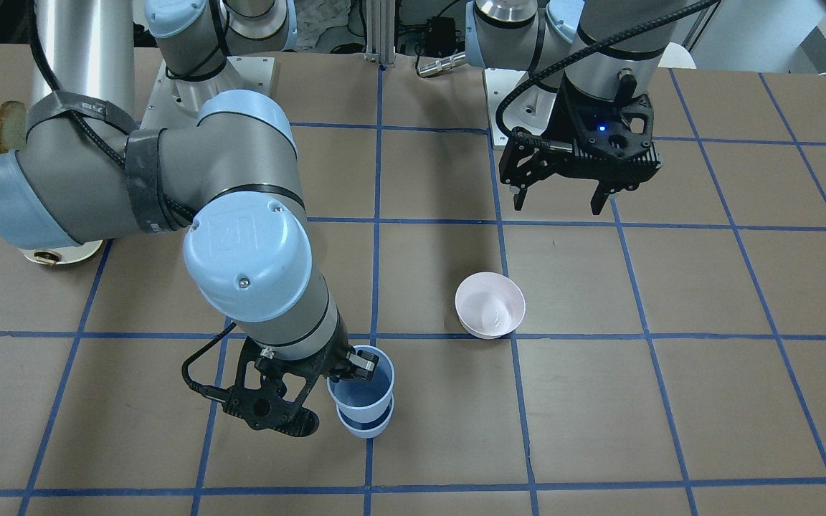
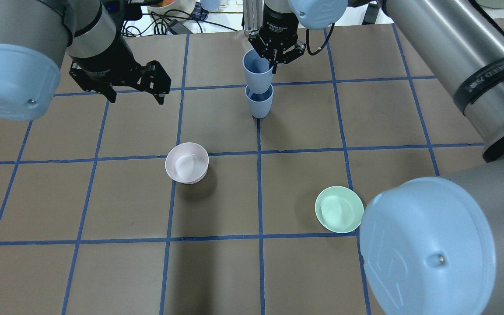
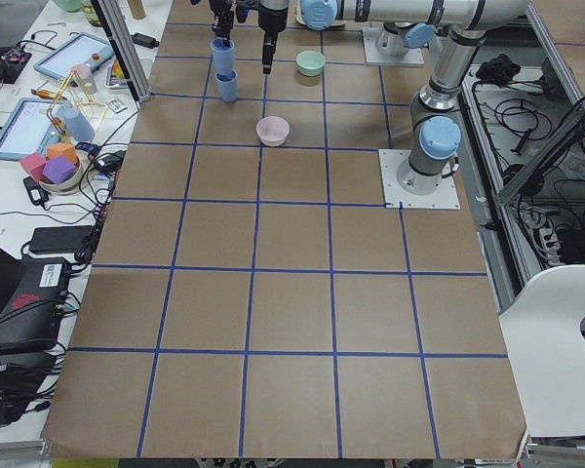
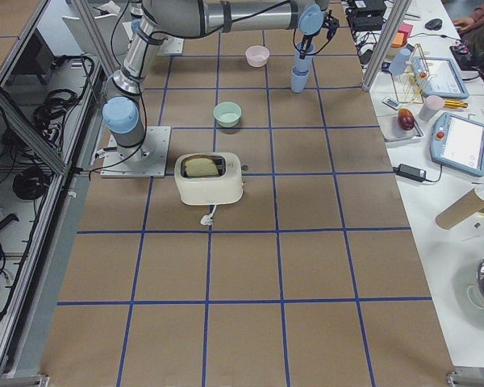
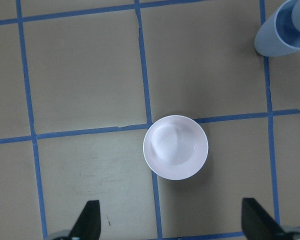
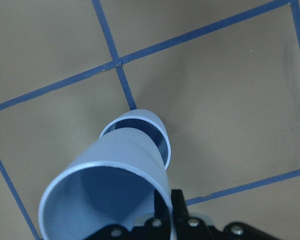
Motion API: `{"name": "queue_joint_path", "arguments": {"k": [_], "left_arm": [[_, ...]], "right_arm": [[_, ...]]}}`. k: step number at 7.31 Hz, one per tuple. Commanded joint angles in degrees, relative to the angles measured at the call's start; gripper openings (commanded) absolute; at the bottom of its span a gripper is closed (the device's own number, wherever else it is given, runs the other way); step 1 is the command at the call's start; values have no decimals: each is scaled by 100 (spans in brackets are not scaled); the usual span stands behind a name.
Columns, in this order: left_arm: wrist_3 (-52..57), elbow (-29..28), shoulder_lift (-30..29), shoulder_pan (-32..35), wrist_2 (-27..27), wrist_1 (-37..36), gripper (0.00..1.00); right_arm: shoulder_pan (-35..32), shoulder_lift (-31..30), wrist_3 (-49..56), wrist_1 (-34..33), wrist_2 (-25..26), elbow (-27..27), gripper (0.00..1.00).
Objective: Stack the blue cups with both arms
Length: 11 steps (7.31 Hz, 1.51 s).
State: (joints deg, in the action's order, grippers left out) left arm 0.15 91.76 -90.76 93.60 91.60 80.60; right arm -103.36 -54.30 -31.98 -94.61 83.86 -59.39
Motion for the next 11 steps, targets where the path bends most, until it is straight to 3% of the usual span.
{"name": "queue_joint_path", "arguments": {"k": [1,2,3,5,8,11], "left_arm": [[-251,-244,-152,-8,-2,77,100],[-252,-289,-179,-8,-2,87,100],[-252,-255,-170,-8,-2,87,100],[-252,-211,-153,-8,7,79,100],[-252,-193,-109,-8,16,78,100],[-252,-193,-100,-8,25,78,100]], "right_arm": [[0,42,-1,-32,17,-12,0],[0,59,-9,-32,17,-12,1],[0,60,-10,-32,17,-20,20],[0,68,8,-40,17,-38,100],[165,-193,270,213,113,-46,100],[605,-817,1614,522,594,-335,100]]}}
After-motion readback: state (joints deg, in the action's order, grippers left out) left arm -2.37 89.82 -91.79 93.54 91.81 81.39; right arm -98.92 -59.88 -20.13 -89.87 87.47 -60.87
